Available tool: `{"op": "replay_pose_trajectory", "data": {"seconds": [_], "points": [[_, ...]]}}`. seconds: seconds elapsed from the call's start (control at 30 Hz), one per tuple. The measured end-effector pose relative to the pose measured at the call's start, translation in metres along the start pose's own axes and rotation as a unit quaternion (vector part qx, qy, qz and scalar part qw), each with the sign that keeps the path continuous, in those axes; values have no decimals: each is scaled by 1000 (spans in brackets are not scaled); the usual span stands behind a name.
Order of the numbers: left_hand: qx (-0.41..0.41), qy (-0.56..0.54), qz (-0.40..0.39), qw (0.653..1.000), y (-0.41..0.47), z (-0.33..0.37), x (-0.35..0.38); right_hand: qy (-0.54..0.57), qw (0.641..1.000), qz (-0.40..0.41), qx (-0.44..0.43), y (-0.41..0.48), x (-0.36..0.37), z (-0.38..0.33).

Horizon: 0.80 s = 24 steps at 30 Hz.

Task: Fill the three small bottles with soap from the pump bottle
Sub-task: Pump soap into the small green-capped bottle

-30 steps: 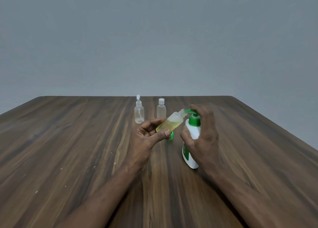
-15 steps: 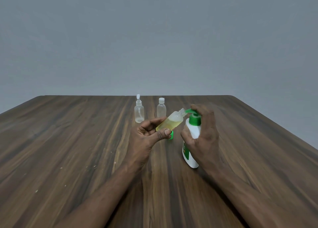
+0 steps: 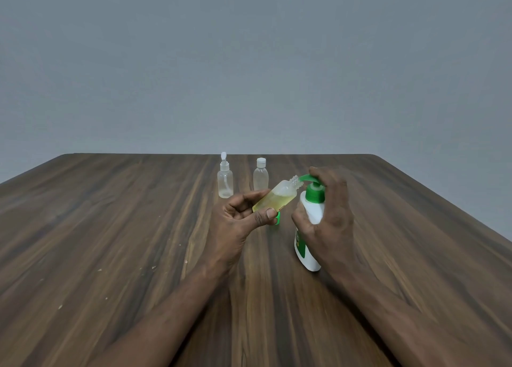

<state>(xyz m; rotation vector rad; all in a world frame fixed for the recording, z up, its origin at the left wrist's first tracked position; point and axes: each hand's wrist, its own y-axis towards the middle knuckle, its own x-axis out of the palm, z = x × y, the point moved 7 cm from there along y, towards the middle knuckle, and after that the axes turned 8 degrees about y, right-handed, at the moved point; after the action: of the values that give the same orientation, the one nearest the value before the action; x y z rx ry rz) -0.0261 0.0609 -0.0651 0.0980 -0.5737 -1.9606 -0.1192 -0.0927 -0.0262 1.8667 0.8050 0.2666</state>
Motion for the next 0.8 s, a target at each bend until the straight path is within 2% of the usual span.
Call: {"op": "replay_pose_trajectory", "data": {"seconds": [0.8], "points": [[-1,-2,-5,1000,-1,2,2,11,1000,3,4,-1,0,0]]}}
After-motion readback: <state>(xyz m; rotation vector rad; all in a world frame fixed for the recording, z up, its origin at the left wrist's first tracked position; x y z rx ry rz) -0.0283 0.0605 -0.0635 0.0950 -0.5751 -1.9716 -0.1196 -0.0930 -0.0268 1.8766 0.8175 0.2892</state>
